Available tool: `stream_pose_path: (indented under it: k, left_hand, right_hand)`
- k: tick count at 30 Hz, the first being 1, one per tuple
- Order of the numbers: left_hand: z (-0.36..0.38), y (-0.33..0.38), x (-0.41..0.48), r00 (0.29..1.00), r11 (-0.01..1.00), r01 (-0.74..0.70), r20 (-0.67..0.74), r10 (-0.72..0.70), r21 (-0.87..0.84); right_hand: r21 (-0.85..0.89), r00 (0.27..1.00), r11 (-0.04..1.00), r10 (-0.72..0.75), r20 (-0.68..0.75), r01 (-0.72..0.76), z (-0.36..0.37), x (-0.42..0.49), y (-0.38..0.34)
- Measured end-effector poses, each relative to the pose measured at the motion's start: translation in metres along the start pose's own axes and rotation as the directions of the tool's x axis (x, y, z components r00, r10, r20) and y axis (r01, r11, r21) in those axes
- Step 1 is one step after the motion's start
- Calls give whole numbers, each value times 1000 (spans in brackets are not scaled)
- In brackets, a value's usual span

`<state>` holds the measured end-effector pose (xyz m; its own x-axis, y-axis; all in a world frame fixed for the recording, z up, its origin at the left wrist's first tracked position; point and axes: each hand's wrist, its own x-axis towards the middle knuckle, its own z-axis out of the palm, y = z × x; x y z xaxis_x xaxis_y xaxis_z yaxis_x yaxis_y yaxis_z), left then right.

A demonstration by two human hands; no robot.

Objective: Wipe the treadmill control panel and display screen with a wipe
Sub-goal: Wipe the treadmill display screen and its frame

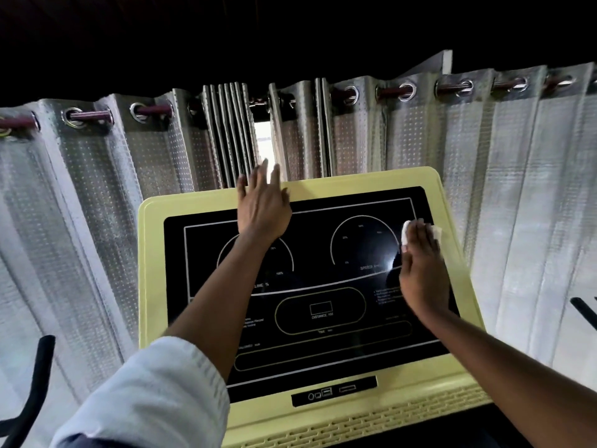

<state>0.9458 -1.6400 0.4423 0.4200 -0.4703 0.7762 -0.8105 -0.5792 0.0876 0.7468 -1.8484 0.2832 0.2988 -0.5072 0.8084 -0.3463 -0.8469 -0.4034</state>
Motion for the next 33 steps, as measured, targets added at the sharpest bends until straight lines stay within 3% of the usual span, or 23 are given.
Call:
stream_pose_path:
  k: [3,5,7,9,12,18,26,33]
  left_hand:
    - [16,29,9,980,995,-99,169,100,-13]
    - [27,37,8,985,995,-82,156,71,60]
    - [32,40,7,992,994,-52,120,40,96]
    - [36,39,6,995,993,-58,92,49,103]
    - [38,35,4,995,992,-75,74,68,96]
    - [39,37,5,997,996,-56,48,53,74]
    - [37,37,2,998,997,-60,33,58,46]
    - [36,39,5,998,998,-49,42,48,36]
  right_hand:
    - [18,960,968,-252,118,252,0,-62,-10]
    - [4,915,931,-359,186,365,-6,-78,1]
    - [-13,941,952,-299,156,304,-10,-53,15]
    - [-37,985,988,-148,83,152,-7,-12,20]
    - [-12,999,1000,-25,23,25,-2,24,16]
    - [-8,993,992,122,-3,-122,0,-96,14]
    - [-5,999,999,41,34,-41,-2,19,19]
    - [-4,995,995,100,26,-100,-4,-118,17]
